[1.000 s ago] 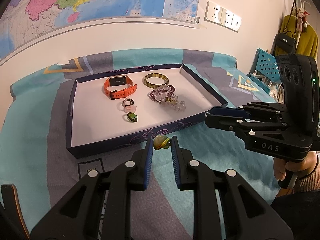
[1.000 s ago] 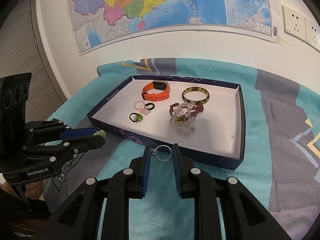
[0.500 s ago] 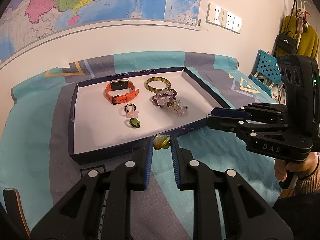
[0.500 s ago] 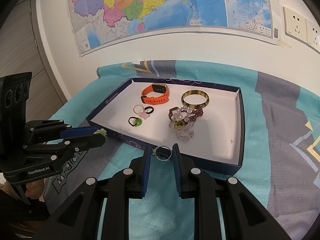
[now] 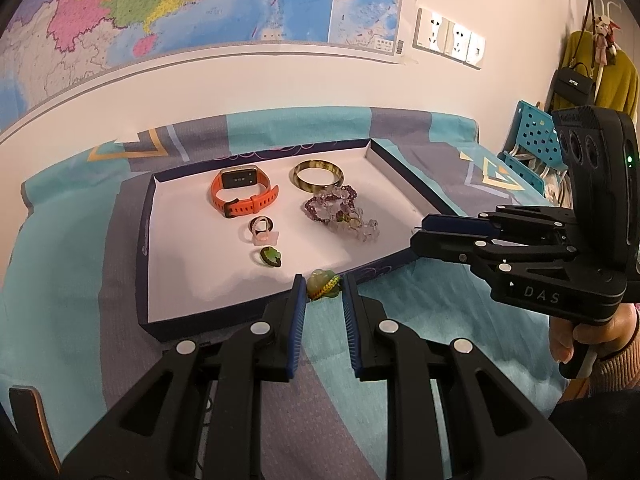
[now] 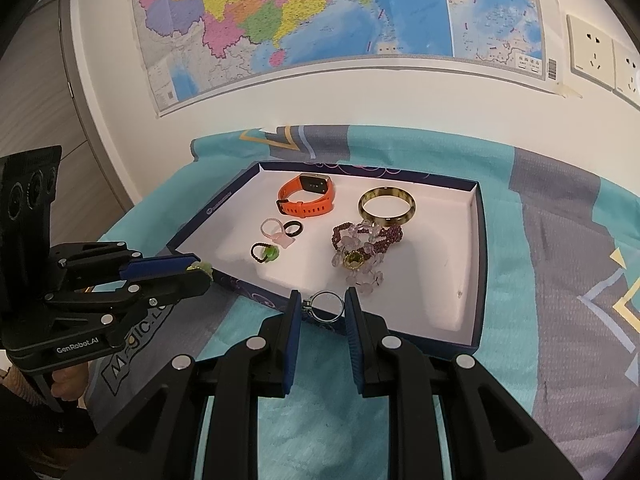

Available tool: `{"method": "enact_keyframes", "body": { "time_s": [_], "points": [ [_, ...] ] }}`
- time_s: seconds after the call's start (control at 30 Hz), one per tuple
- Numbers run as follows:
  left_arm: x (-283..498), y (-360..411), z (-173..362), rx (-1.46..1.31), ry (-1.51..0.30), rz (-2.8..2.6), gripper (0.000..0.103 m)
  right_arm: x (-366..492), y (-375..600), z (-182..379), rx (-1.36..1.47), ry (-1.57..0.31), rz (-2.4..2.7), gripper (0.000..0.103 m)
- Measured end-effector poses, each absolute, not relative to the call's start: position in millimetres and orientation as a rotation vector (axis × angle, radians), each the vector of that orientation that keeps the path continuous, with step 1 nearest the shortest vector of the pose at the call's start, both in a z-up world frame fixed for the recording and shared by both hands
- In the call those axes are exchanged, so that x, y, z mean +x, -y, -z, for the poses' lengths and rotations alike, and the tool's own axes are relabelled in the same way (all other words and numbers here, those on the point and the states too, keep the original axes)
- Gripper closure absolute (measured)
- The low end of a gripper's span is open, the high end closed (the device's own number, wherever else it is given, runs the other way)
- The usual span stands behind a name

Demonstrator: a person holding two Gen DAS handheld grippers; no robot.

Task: Organize jewelry
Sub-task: 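Carry the amber-stone ring and silver ring over the white box with both grippers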

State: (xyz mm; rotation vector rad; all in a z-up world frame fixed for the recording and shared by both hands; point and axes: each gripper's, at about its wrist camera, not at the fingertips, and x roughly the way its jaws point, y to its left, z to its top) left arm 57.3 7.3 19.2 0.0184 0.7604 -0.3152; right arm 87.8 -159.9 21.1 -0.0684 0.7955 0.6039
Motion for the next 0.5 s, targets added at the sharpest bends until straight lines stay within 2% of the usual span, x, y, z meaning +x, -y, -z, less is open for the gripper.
{"method": "enact_keyframes", "body": {
  "time_s": [0.5],
  "points": [
    [68.8,-6.6,-20.6,0.028,-0.75,0.303,0.084,98.7,156.3,-21.9,-0.081,-0.79,-0.599,0.083]
  ]
}}
